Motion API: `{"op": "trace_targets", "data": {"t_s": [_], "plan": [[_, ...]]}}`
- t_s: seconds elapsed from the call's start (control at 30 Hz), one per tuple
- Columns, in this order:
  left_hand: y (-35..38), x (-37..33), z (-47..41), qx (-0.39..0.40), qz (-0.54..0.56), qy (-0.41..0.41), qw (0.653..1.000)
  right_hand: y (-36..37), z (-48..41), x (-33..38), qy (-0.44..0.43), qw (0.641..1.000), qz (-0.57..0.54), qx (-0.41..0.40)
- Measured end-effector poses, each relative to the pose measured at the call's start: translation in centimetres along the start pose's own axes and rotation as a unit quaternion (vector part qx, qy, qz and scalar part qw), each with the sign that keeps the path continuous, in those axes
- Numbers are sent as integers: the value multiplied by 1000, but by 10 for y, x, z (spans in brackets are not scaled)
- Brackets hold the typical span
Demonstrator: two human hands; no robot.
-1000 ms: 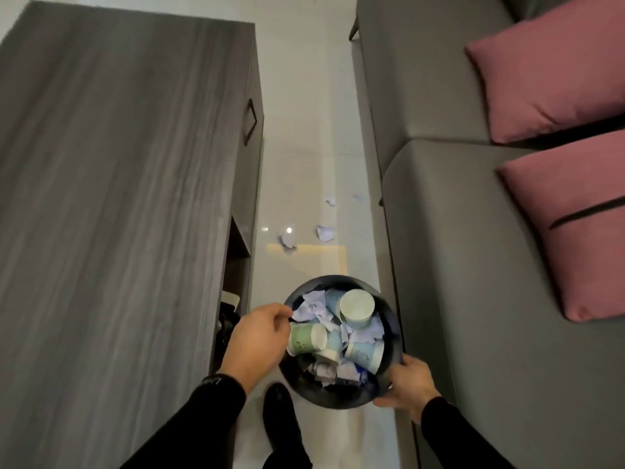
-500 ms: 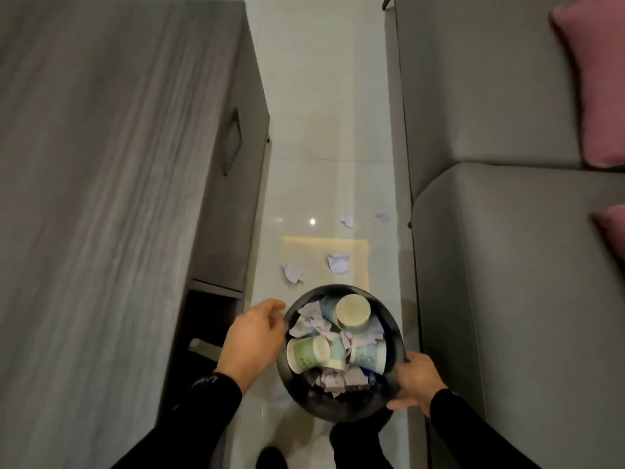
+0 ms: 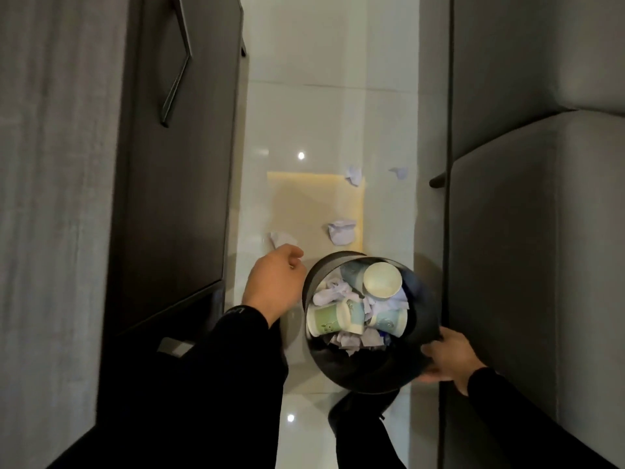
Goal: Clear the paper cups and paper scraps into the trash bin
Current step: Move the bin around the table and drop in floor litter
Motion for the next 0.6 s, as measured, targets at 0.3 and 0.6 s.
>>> {"op": "trace_targets", "data": {"t_s": [0.3,0.6], "plan": [[-14,14,-38,0,-25,-53,998,-15,28,95,-122,985,101,-70],[26,70,-132,-11,-90,-110,990,58,-42,273,-350,873,341,-13]]}}
Point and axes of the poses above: each hand's wrist, its own z-axis away from the middle knuckle, its own y-axis out of the palm, x = y × z, the point moved 8 cm from there along -z, towards the middle knuckle, and after that the axes turned 1 degree about -x, right-handed, at the moved point
